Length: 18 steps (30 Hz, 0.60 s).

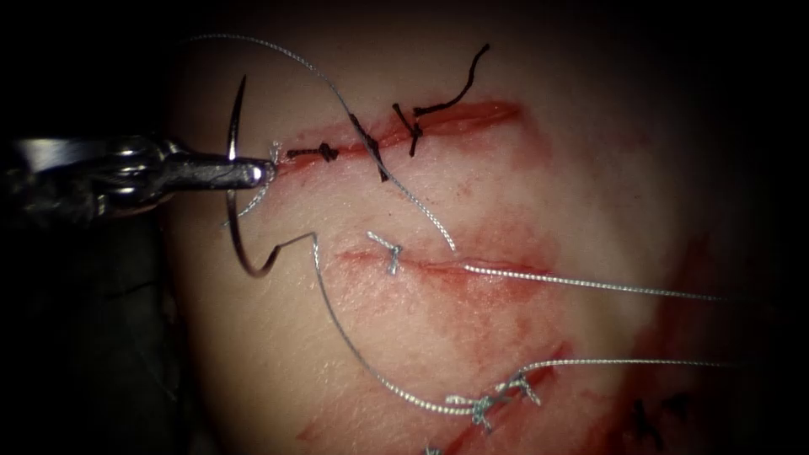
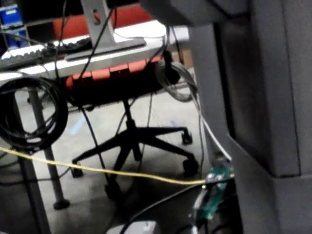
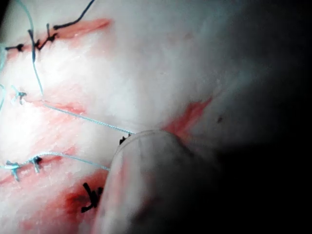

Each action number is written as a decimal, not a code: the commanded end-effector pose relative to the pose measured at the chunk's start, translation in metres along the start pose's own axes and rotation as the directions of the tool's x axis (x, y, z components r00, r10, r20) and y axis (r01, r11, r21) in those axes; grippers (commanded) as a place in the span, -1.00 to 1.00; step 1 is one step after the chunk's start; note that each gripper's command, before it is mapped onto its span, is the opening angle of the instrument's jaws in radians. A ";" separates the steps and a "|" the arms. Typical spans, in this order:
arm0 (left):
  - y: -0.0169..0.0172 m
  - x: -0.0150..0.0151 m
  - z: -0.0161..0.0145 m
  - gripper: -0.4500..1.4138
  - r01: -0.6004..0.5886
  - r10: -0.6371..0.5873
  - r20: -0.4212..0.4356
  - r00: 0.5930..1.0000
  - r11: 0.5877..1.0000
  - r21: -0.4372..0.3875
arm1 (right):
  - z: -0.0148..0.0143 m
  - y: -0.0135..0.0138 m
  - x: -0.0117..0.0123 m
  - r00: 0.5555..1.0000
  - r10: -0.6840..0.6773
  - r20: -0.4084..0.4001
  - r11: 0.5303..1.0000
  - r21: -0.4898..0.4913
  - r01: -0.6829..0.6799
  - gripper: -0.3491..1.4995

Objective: Wound Closure

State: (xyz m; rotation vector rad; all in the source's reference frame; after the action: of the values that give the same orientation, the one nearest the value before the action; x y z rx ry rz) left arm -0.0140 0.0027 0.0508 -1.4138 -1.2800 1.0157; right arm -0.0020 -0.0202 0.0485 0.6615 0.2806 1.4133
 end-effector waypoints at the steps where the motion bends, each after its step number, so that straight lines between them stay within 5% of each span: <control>1: -0.0006 -0.0001 0.0003 -1.00 -0.001 0.001 0.000 1.000 1.000 -0.002 | -0.0001 -0.0002 -0.0011 1.000 -0.016 0.025 1.000 0.003 0.016 -1.00; 4: -0.0006 -0.0001 0.0003 -1.00 0.005 -0.005 0.001 1.000 1.000 -0.002 | -0.0008 -0.0001 -0.0019 0.999 -0.023 0.038 1.000 -0.007 0.023 -1.00; 5: -0.0006 -0.0001 0.0003 -1.00 0.005 -0.005 0.001 1.000 1.000 -0.002 | -0.0008 -0.0003 -0.0017 0.999 -0.035 0.037 0.999 -0.010 0.036 -0.85; 7: -0.0006 -0.0001 0.0003 -1.00 0.005 -0.005 0.000 1.000 1.000 -0.002 | -0.0007 -0.0011 -0.0006 0.995 -0.097 -0.002 0.995 0.001 0.097 0.36; 12: -0.0008 -0.0003 0.0004 -1.00 0.004 -0.004 0.003 1.000 1.000 0.004 | 0.0002 -0.0051 0.0033 0.964 -0.227 -0.136 0.972 0.036 0.234 0.45; 14: -0.0008 -0.0003 0.0004 -1.00 0.003 -0.003 0.004 1.000 1.000 0.007 | 0.0015 -0.0072 0.0045 0.951 -0.244 -0.191 0.964 0.054 0.259 0.22; 17: -0.0009 -0.0004 0.0005 -1.00 0.007 -0.007 0.004 1.000 1.000 0.007 | 0.0042 -0.0101 0.0054 0.893 -0.368 -0.260 0.923 0.016 0.385 0.27; 18: -0.0010 -0.0004 0.0006 -1.00 0.007 -0.007 0.004 1.000 1.000 0.007 | 0.0050 -0.0109 0.0055 0.884 -0.377 -0.278 0.919 0.011 0.395 0.47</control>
State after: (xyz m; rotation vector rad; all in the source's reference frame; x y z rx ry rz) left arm -0.0143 0.0024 0.0511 -1.4028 -1.2813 1.0184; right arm 0.0093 -0.0162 0.0473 0.4217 0.6508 1.1053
